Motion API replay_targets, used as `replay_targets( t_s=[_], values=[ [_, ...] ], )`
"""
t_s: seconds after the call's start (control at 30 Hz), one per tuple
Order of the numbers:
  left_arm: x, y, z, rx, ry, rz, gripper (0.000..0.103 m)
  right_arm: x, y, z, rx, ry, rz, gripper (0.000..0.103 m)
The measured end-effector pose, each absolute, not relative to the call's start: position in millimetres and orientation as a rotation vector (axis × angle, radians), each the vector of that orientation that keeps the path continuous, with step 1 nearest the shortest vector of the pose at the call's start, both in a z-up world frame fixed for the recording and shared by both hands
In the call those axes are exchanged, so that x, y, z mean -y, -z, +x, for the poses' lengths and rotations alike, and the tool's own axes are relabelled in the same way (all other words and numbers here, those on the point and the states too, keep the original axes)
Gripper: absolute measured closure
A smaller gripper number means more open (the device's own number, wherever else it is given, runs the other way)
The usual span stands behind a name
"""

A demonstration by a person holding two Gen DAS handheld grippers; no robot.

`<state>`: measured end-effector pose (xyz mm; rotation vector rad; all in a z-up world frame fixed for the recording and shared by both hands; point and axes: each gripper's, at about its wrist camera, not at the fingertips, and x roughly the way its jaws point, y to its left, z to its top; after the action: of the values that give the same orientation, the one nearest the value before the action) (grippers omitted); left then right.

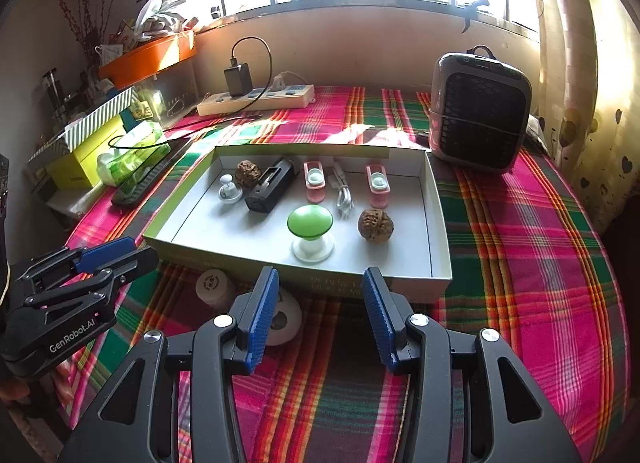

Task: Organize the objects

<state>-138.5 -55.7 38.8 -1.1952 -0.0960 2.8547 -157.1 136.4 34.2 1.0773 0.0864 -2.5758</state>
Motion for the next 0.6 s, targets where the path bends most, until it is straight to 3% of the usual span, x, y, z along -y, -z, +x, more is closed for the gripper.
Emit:
replay_targets(
  t_s=[0.17, 0.6],
  values=[
    [54, -33, -135, 0.109, -2.815, -1.205, 0.071, -134, -27, -152, -0.095, 2.548, 1.092, 0.052],
    [56, -26, -135, 0.149, -2.772, -1.232, 0.071, -109, -7, -154, -0.167, 2.456, 1.146, 0.048]
  ],
)
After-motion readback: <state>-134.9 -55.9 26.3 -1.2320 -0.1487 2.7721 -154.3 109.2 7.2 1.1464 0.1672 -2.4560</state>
